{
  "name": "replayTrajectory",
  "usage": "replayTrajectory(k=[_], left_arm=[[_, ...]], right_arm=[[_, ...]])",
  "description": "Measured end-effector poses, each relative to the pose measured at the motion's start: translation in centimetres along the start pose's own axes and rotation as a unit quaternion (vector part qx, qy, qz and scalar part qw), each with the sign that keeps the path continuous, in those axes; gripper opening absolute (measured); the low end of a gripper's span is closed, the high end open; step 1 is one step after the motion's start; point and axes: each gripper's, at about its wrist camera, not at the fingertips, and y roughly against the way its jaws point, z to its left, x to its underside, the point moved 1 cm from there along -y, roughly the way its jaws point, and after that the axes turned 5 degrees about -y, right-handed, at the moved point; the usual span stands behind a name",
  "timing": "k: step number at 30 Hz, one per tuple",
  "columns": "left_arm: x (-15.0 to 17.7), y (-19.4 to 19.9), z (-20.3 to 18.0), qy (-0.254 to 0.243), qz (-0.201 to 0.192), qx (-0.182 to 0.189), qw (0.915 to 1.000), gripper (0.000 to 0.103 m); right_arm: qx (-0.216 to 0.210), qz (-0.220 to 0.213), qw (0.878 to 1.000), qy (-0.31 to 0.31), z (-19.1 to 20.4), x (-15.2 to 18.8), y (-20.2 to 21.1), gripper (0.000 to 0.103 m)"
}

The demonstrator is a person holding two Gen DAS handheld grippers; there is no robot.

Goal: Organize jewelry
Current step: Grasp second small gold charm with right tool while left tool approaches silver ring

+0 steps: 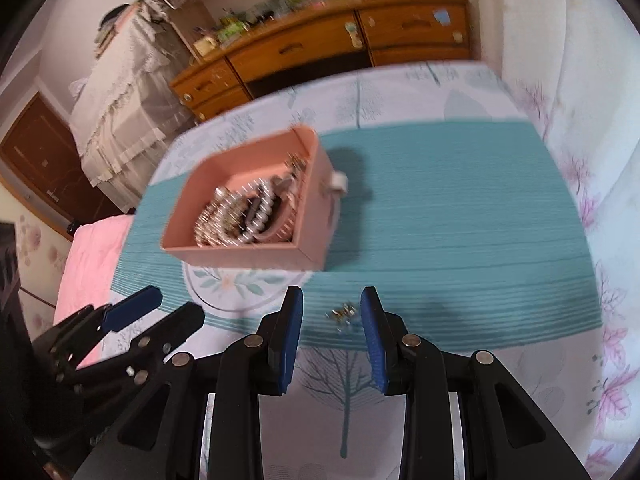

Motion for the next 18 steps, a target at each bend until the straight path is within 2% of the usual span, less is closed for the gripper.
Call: replayTrajectory(k=[4,9,14,16,18], left_arm=[[0.9,-1.6,-0.5,-0.010,0.024,0.001,0.9996,0.050],[1.5,-3.0,-0.5,-0.006,0.046,0.017,0.9988,0.050],[1.3,-3.5,0.4,0.020,0.053,0.034,0.9978,0.050],[1.2,-3.6,0.7,0.027,0.056,0.037,0.9974,0.050],[1.1,-3.7,0.9,0.031,0.059,0.041,0.9969,0.050]], right_arm=[[-0.010,0.042,0.999,-0.033,-1.5,0.2,-2.3,0.030],[-0.007,0.056,0.997,-0.043,-1.9,-0.1,-4.1,0.031],[0.003,0.046,0.999,-0.026,-0.9,-0.1,-4.7,0.030],[0.013,0.039,0.999,-0.018,-0.5,-0.1,-4.8,0.024],[0.019,0.032,0.999,-0.004,-0.1,0.0,-4.7,0.024]])
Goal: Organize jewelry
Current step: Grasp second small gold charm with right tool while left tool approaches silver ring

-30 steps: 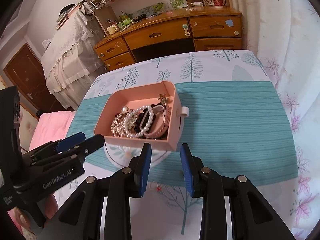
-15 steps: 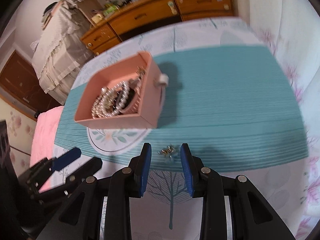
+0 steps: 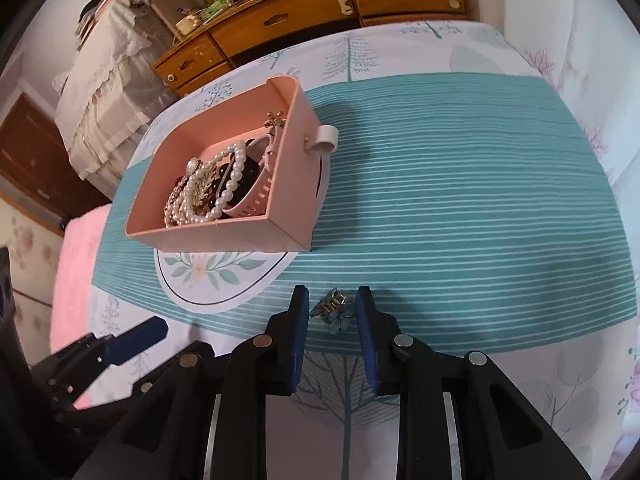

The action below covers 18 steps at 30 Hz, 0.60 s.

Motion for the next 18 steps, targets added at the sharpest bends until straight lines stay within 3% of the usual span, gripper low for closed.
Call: replayTrajectory(k=[6,18], left_arm=[[-0.2,-1.0,-1.2,-0.001,0.020,0.026,0.9995,0.050],[-1.6,-2.7,-3.7,-0.025,0.037,0.015,0.9989,0.049]], right_arm=[[-0.020,-0.008,1.000,-0.015,-0.5,0.2,0.9,0.017],[-0.033,-0.023,0.998,-0.049,-3.1,0.3,2.4,0.017]])
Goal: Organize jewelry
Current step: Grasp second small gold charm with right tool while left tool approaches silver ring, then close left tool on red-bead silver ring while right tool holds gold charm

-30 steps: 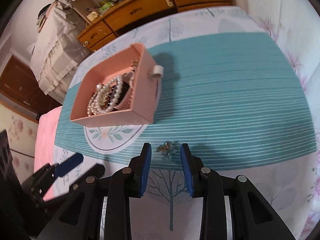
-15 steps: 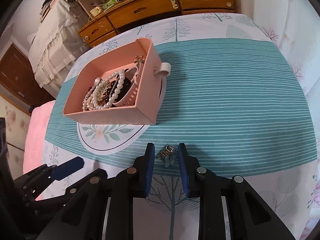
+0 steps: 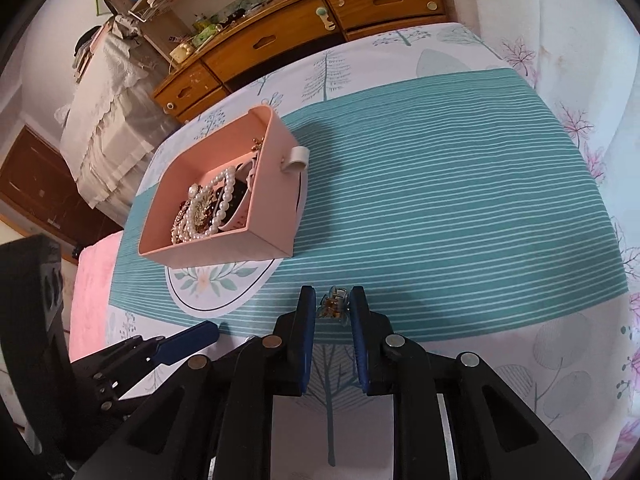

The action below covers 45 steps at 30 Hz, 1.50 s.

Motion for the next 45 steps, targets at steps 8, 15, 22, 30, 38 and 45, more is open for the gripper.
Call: replayTrajectory(k=[8,15,22,30,38,45], left_arm=[[-0.3,-0.4,-1.3,-0.026,0.015,-0.032,0.9990,0.036],[-0.7,-0.8,-2.5,-0.049,0.027,-0.049,0.9973,0.036],[-1.0,-0.7,-1.9,-0.041,0.027,-0.043,0.9979,0.017],[-0.7,-0.2,-0.3,-0.019,0.024,-0.024,0.9992,0.007],[-0.3,1.0,0.0,-0.027,0.012,-0.034,0.9990,0.006],[0.4,0.8,0.0,-0.035,0.033,-0.031,0.9983,0.008]], right_arm=[[-0.009,0.001,1.000,-0.010,-0.7,0.2,0.4,0.017],[-0.017,0.000,1.000,-0.011,-0.8,0.6,0.8,0.017],[-0.025,0.002,1.000,-0.014,-0.9,0.8,1.0,0.017],[-0.029,-0.003,1.000,-0.005,-0.2,0.9,1.5,0.017],[-0.034,-0.003,0.999,0.006,0.6,1.1,1.8,0.017],[-0.042,-0.002,0.999,0.009,1.0,1.2,2.0,0.017]])
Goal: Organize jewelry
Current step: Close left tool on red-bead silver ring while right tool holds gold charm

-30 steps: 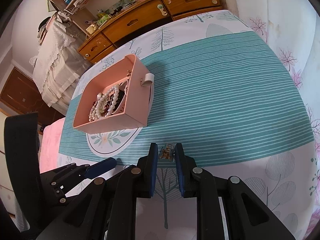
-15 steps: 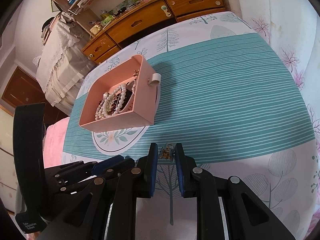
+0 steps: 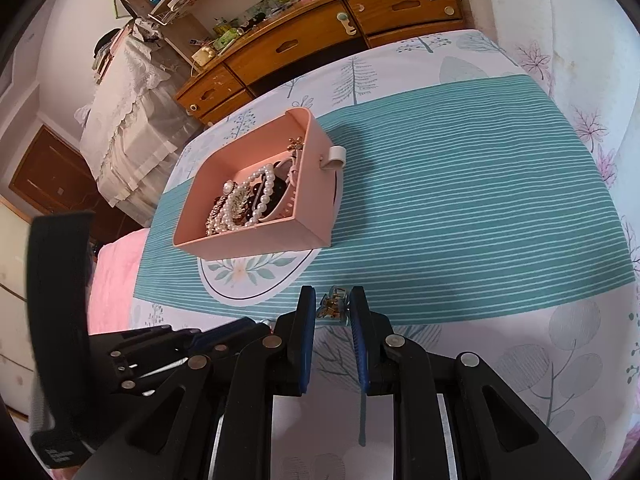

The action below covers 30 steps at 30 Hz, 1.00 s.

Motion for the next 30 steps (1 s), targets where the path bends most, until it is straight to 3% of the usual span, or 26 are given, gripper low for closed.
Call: replayTrajectory(k=[6,9,11,18,24,30], left_arm=[[0.1,-0.1,0.1,-0.002,0.004,-0.011,0.9999,0.011],[0.2,0.0,0.0,-0.006,0.003,-0.009,0.9999,0.025],[0.1,0.2,-0.1,-0.005,0.001,-0.003,1.0000,0.039],[-0.4,-0.1,-0.5,-0.005,0.003,0.002,1.0000,0.039],[-0.6,-0.9,-0.3,0.005,0.016,0.008,0.9998,0.020],[-0.5,-1.0,-0.1,0.009,0.009,0.005,0.9999,0.018]], right_arm=[[-0.005,0.001,1.000,0.002,0.0,0.1,0.1,0.017],[-0.006,0.003,1.000,0.002,0.0,0.1,0.1,0.017],[-0.008,0.003,1.000,0.003,0.0,0.1,0.1,0.017],[-0.008,0.005,1.000,0.001,-0.1,0.2,0.0,0.017],[-0.008,0.001,1.000,-0.004,-0.3,0.0,0.1,0.017],[-0.010,0.003,1.000,-0.009,-0.7,-0.1,0.0,0.017]])
